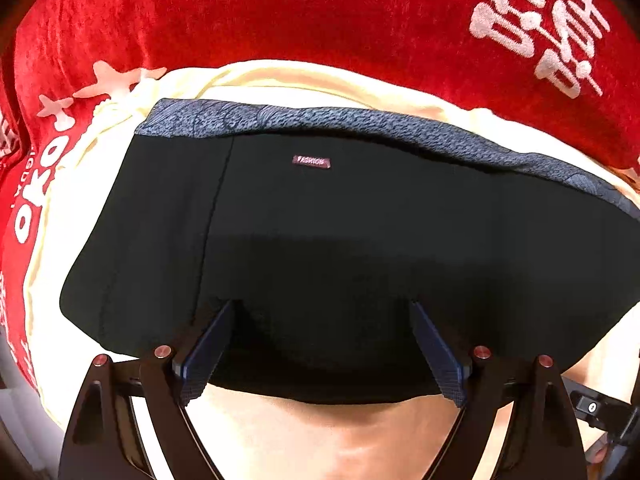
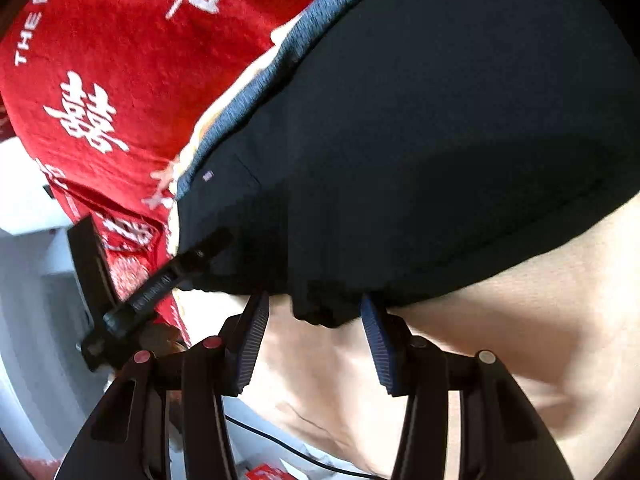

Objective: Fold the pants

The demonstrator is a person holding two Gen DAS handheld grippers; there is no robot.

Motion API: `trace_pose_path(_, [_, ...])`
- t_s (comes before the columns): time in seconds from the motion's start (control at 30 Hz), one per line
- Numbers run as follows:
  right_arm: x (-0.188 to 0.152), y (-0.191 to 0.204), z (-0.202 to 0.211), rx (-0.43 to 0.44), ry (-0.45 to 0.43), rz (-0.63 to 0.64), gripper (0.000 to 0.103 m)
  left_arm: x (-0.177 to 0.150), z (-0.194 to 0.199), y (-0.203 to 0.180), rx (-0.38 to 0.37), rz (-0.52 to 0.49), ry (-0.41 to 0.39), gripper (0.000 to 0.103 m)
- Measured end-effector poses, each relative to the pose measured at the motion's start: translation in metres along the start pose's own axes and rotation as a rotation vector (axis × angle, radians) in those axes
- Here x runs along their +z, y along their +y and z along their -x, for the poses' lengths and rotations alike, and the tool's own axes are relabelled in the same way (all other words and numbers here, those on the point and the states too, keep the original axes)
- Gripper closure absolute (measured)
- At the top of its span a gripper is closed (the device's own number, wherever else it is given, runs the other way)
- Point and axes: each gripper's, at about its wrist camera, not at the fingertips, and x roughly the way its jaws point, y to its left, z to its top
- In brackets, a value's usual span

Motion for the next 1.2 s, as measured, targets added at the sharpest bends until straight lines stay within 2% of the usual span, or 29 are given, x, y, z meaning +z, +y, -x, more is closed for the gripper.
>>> trace_pose_path(0.07, [0.005, -0.001, -0.003, -0.005, -0.011, -0.029, 0.055, 0.003, 0.0, -0.001, -0.007, 0.004, -0.005, 0.013])
trace_pose_path(0.1, [0.008, -0.002, -0.004, -0.012, -0.01, -0.044, 0.07, 0.004, 0.0, -0.002, -0.023, 0.003, -0.007, 0.013])
trace_pose_path(0.17, [0.014, -0.004, -0.006, -0.041, 0.003, -0.08, 0.092, 0.003, 0.005, -0.01, -0.052, -0.012, -0.009, 0.013])
trace_pose_path(0.23, [0.01, 0.004, 0.003, -0.047, -0.017, -0.044, 0.093, -0.002, 0.012, -0.023, -0.062, -0.072, -0.026, 0.013])
trace_pose_path(0.3, [-0.003, 0.017, 0.013, -0.105, -0.037, 0.039, 0.094, -0.013, 0.015, -0.037, -0.059, -0.14, -0.041, 0.013])
trace_pose_path(0.33, [-0.008, 0.016, 0.014, -0.116, -0.037, 0.042, 0.097, -0.022, 0.011, -0.044, -0.047, -0.188, -0.034, 0.013])
trace_pose_path(0.43, [-0.021, -0.003, 0.004, -0.166, -0.007, 0.005, 0.101, -0.048, -0.013, -0.056, 0.039, -0.285, 0.022, 0.013])
trace_pose_path(0.47, [-0.025, -0.009, 0.0, -0.197, 0.011, -0.002, 0.102, -0.058, -0.017, -0.058, 0.072, -0.317, 0.004, 0.013])
trace_pose_path(0.5, [-0.027, -0.013, -0.001, -0.196, 0.021, -0.009, 0.103, -0.064, -0.015, -0.061, 0.091, -0.355, -0.024, 0.013])
trace_pose_path(0.53, [-0.032, -0.018, 0.002, -0.157, 0.035, -0.028, 0.103, -0.068, -0.014, -0.063, 0.105, -0.383, -0.027, 0.013])
trace_pose_path(0.6, [-0.038, -0.015, 0.014, -0.153, 0.047, -0.018, 0.098, -0.069, -0.011, -0.063, 0.09, -0.393, -0.008, 0.013])
trace_pose_path(0.7, [-0.034, 0.007, 0.044, -0.211, 0.01, 0.114, 0.098, -0.055, 0.005, -0.049, 0.017, -0.312, -0.008, 0.013])
trace_pose_path(0.77, [-0.016, 0.02, 0.06, -0.274, -0.032, 0.202, 0.098, -0.037, 0.015, -0.037, -0.004, -0.243, -0.033, 0.013])
trace_pose_path(0.83, [0.006, 0.025, 0.065, -0.332, -0.045, 0.246, 0.093, -0.017, 0.017, -0.028, -0.006, -0.195, -0.049, 0.013])
trace_pose_path(0.9, [0.019, 0.021, 0.072, -0.328, -0.048, 0.21, 0.092, -0.006, 0.017, -0.024, 0.0, -0.166, -0.058, 0.013])
trace_pose_path(0.97, [0.017, 0.012, 0.077, -0.273, -0.042, 0.154, 0.092, -0.002, 0.017, -0.024, -0.019, -0.147, -0.053, 0.013])
trace_pose_path(1.0, [0.014, 0.005, 0.076, -0.276, -0.032, 0.133, 0.092, -0.003, 0.015, -0.028, -0.025, -0.152, -0.045, 0.013])
trace_pose_path(1.07, [0.008, -0.01, 0.071, -0.263, -0.023, 0.081, 0.092, -0.001, 0.011, -0.035, -0.035, -0.185, -0.042, 0.013])
trace_pose_path(1.2, [0.008, -0.034, 0.069, -0.169, -0.059, -0.055, 0.092, -0.014, 0.019, -0.069, -0.082, -0.248, -0.029, 0.013])
